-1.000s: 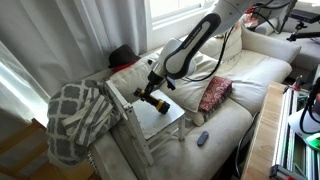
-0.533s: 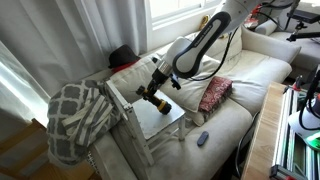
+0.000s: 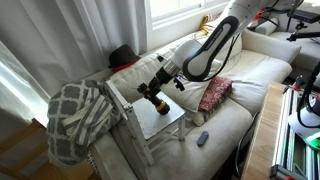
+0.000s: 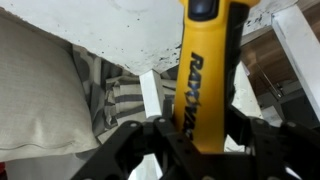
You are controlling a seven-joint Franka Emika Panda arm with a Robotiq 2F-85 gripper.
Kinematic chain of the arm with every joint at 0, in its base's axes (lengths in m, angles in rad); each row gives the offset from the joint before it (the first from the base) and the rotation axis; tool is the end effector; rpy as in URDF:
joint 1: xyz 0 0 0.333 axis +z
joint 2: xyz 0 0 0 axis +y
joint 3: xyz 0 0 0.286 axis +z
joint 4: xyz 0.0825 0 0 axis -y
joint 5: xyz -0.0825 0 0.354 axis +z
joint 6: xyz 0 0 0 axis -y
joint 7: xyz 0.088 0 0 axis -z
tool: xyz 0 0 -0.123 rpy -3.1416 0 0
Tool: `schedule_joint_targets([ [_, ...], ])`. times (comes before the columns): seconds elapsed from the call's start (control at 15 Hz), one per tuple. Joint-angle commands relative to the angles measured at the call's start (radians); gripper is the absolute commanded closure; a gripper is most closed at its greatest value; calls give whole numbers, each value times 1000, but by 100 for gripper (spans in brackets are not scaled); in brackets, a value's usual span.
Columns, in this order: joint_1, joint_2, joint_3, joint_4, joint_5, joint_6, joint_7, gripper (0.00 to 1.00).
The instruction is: Turn off the torch, then put the torch upright
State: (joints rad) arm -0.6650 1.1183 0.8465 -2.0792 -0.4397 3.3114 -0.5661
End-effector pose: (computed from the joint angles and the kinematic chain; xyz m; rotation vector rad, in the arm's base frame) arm 0.5567 0.1465 0.1186 -2.3359 -0.8453 -0.8987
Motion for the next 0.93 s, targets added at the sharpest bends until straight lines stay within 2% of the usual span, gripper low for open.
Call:
schedule_joint_targets([
  [0.0,-53,60,39,-16,-97,61,12,75],
  [0.6,-70,147,45,5,-280,124,42,75],
  [0.67,-81,159,59,-2,-256,127,-6,75],
  [0.87,-86,171,60,-2,-267,139,-12,75],
])
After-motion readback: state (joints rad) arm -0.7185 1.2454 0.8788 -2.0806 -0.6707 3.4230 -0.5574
